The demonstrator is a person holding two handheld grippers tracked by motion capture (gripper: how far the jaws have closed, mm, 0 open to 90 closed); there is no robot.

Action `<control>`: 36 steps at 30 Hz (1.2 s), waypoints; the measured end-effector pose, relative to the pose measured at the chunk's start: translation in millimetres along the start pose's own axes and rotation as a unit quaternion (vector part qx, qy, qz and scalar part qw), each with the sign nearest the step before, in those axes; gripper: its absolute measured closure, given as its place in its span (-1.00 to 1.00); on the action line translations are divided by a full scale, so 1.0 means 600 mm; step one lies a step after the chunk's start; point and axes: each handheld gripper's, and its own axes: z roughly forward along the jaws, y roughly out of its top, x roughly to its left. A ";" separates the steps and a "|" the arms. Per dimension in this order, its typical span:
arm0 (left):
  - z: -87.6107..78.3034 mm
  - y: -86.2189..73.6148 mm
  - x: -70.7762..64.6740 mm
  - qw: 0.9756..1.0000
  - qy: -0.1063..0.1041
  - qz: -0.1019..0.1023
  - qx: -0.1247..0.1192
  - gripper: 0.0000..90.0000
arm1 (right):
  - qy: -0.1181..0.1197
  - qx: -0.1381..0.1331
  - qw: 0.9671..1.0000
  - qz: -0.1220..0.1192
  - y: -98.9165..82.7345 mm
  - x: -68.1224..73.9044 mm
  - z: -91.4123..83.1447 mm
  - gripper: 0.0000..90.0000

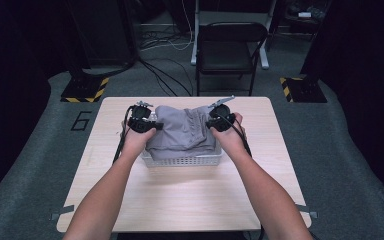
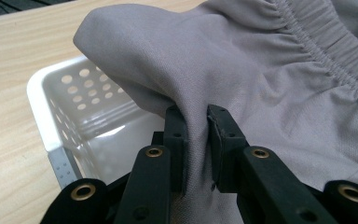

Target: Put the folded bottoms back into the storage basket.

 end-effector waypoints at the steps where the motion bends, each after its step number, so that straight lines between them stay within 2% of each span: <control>1: 0.002 -0.003 0.001 1.000 0.001 0.000 0.001 0.75 | -0.001 0.001 1.000 -0.005 -0.001 0.000 0.002 0.89; 5: 0.012 -0.017 0.003 1.000 0.001 -0.013 0.005 0.75 | -0.002 0.007 1.000 0.001 -0.005 0.002 0.007 0.89; 7: 0.016 -0.022 0.003 1.000 0.002 -0.014 0.007 0.75 | -0.002 0.010 1.000 -0.008 -0.007 0.001 0.011 0.89; 8: 0.017 -0.024 0.002 1.000 0.003 -0.014 0.007 0.75 | -0.002 0.012 1.000 -0.003 -0.008 0.003 0.012 0.89; 10: 0.020 -0.027 0.002 1.000 0.005 -0.011 0.010 0.75 | -0.004 0.012 1.000 -0.007 -0.011 0.004 0.017 0.89; 11: 0.020 -0.029 0.000 1.000 0.005 -0.018 0.012 0.75 | -0.005 0.018 1.000 -0.007 -0.011 0.005 0.018 0.89; 12: 0.021 -0.030 0.002 1.000 0.007 -0.012 0.013 0.75 | -0.005 0.019 1.000 -0.004 -0.013 0.007 0.021 0.89; 13: 0.021 -0.031 0.001 1.000 0.006 -0.017 0.013 0.75 | -0.005 0.022 1.000 -0.011 -0.014 0.006 0.023 0.89; 14: 0.022 -0.031 0.003 1.000 0.007 -0.012 0.015 0.75 | -0.005 0.020 1.000 -0.004 -0.015 0.008 0.025 0.89; 15: 0.023 -0.032 0.002 1.000 0.007 -0.018 0.016 0.75 | -0.006 0.020 1.000 -0.010 -0.016 0.007 0.027 0.89; 16: 0.024 -0.033 0.003 1.000 0.008 -0.012 0.015 0.75 | -0.007 0.021 1.000 -0.004 -0.017 0.008 0.028 0.89; 19: 0.025 -0.034 0.005 1.000 0.009 -0.013 0.018 0.75 | -0.005 0.027 1.000 -0.012 -0.018 0.007 0.031 0.89; 31: 0.039 -0.040 0.005 0.999 0.013 -0.021 0.031 0.74 | -0.005 0.042 0.999 -0.008 -0.028 0.010 0.051 0.88; 32: 0.041 -0.039 0.006 0.999 0.013 -0.013 0.030 0.74 | -0.008 0.043 0.999 -0.006 -0.029 0.011 0.054 0.88; 36: 0.045 -0.041 0.006 0.999 0.016 -0.017 0.037 0.74 | -0.008 0.047 0.999 -0.006 -0.033 0.012 0.060 0.88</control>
